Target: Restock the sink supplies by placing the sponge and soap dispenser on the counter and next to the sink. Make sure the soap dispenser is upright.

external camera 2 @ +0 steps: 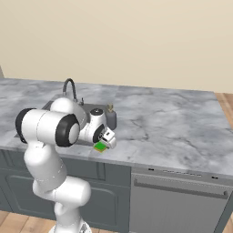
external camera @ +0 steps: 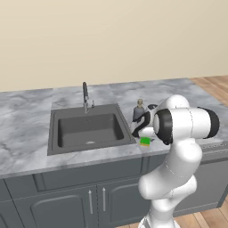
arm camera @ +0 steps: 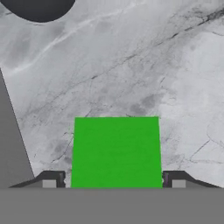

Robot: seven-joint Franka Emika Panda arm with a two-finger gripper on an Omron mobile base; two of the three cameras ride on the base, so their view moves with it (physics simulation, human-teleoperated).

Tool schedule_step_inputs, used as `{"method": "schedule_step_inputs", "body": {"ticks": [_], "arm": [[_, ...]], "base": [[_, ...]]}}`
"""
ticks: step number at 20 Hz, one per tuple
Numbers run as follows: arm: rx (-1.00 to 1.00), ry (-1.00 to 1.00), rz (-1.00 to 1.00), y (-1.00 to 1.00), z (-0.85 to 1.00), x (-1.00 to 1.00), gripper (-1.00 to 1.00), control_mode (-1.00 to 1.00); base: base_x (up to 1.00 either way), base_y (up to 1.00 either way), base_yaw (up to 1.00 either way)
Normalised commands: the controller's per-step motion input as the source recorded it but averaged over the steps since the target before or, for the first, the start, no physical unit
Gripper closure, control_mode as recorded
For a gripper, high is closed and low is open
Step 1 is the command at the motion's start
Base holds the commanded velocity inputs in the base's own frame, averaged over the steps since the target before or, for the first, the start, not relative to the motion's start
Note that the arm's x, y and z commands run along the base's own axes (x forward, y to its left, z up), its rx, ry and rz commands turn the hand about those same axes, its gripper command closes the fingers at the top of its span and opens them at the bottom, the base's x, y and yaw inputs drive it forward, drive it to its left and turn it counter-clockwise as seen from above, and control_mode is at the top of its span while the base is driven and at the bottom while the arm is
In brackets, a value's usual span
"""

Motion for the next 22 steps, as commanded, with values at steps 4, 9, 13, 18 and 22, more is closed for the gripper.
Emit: {"method": "schedule_step_inputs", "body": {"ticks": [4, 9, 13, 18, 22], "arm": [[0.00, -0.01, 0.04, 0.00, 0.00, 0.00, -1.00, -1.00], [0.00, -0.01, 0.05, 0.00, 0.06, -0.01, -1.00, -1.00], [0.00, -0.01, 0.01, 0.00, 0.34, -0.23, -1.00, -1.00], [0.00, -0.01, 0.01, 0.00, 0.53, -0.41, -1.00, -1.00], [0.00, 0.00, 0.00, 0.00, 0.53, -0.45, -1.00, -1.00]], "base": [[0.00, 0.00, 0.00], [0.00, 0.00, 0.00], [0.00, 0.00, 0.00], [0.00, 0.00, 0.00], [0.00, 0.00, 0.00]]}}
